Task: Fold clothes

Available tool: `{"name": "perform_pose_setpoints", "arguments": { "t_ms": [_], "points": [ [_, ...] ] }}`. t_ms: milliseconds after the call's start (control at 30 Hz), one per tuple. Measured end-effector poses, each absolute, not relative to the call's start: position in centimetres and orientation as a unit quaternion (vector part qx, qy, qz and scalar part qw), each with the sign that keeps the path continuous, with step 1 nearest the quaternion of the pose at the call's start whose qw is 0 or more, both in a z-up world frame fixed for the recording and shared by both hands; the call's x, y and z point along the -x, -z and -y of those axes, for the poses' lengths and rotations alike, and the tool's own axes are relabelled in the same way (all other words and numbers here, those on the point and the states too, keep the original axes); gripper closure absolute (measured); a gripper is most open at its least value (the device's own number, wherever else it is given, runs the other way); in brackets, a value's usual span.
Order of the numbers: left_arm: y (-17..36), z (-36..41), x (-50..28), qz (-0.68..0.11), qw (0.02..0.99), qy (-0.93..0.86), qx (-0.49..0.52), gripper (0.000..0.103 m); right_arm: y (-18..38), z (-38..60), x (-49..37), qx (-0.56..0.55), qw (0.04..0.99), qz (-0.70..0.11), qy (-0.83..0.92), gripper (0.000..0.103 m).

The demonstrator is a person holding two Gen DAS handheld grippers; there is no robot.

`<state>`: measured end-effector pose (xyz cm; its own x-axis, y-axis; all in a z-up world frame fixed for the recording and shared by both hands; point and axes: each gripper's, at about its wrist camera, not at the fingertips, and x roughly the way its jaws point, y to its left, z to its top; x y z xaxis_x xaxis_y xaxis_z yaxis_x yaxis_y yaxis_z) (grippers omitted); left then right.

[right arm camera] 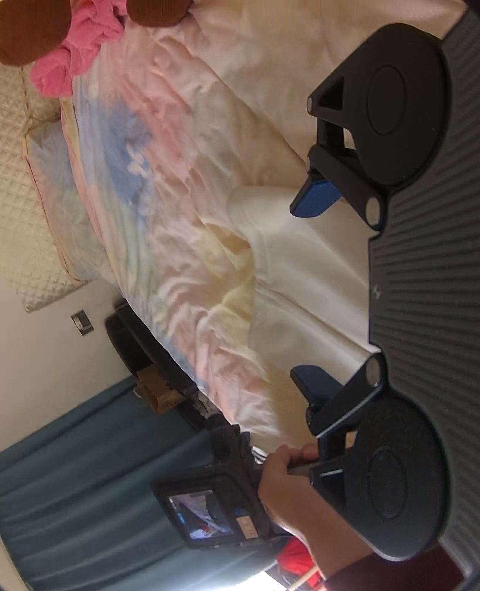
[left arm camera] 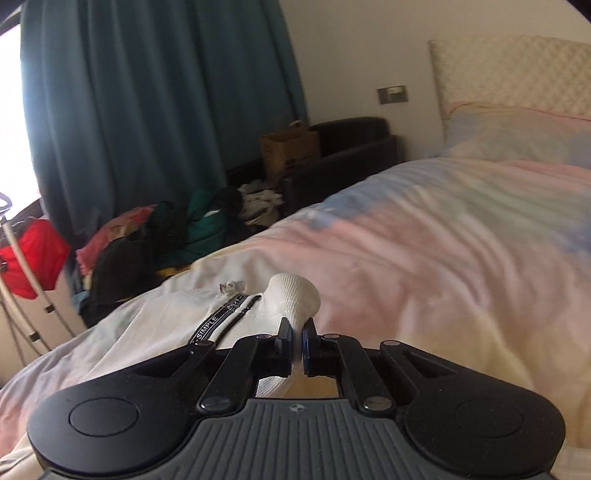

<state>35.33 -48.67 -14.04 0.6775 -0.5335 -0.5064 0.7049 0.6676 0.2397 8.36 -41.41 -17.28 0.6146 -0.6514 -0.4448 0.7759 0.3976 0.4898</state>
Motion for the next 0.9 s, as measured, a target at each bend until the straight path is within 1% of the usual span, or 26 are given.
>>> {"name": "perform_pose_setpoints", "arguments": {
  "t_ms": [33,67,100,133,167,200,267,367,467,633,733,800,867,900],
  "points": [
    [14.5,48.8,-34.6,-0.213,0.883,0.363,-0.21,0.09,17.3,41.6,-8.1,-0.343,0.828,-0.086,0.435,0.015],
    [14.9,48.7,-33.9,-0.221,0.876,0.375,-0.209,0.081,17.3,41.8,-7.9,-0.345,0.826,-0.082,0.439,0.015],
    [15.2,48.3,-33.2,-0.223,0.87,0.388,-0.207,0.076,17.4,42.0,-7.7,-0.347,0.823,-0.078,0.443,0.015],
    [15.2,47.6,-32.4,-0.219,0.865,0.403,-0.203,0.075,17.4,42.1,-7.6,-0.347,0.823,-0.077,0.443,0.015],
    [15.1,46.8,-31.8,-0.217,0.864,0.41,-0.197,0.062,17.5,42.1,-7.6,-0.345,0.825,-0.076,0.442,0.015],
    [14.8,45.9,-31.3,-0.216,0.867,0.407,-0.191,0.043,17.4,42.0,-7.7,-0.34,0.828,-0.077,0.44,0.015],
    [14.0,41.6,-30.2,-0.217,0.879,0.383,-0.183,0.033,17.1,41.5,-7.9,-0.32,0.837,-0.076,0.438,0.015],
    [12.7,33.8,-28.8,-0.22,0.9,0.336,-0.172,0.031,16.0,40.0,-8.1,-0.273,0.856,-0.057,0.435,0.015],
    [11.4,26.0,-27.3,-0.223,0.917,0.288,-0.161,0.023,15.3,38.5,-8.4,-0.236,0.876,-0.047,0.417,0.015],
    [9.4,13.0,-25.1,-0.231,0.941,0.203,-0.14,0.023,14.5,36.6,-8.8,-0.214,0.908,-0.06,0.356,0.015],
    [10.2,7.0,-25.7,-0.268,0.943,0.147,-0.129,0.022,14.1,35.9,-9.3,-0.226,0.924,-0.078,0.298,0.015],
    [11.0,3.6,-26.1,-0.281,0.946,0.109,-0.121,0.022,14.3,36.3,-10.1,-0.265,0.924,-0.104,0.253,0.015],
    [11.8,0.9,-26.0,-0.275,0.95,0.093,-0.111,0.022,15.1,37.5,-11.0,-0.326,0.912,-0.134,0.208,0.015],
    [12.2,0.0,-25.9,-0.271,0.951,0.093,-0.119,0.022,15.3,38.1,-11.7,-0.347,0.907,-0.143,0.192,0.017]
  ]
}}
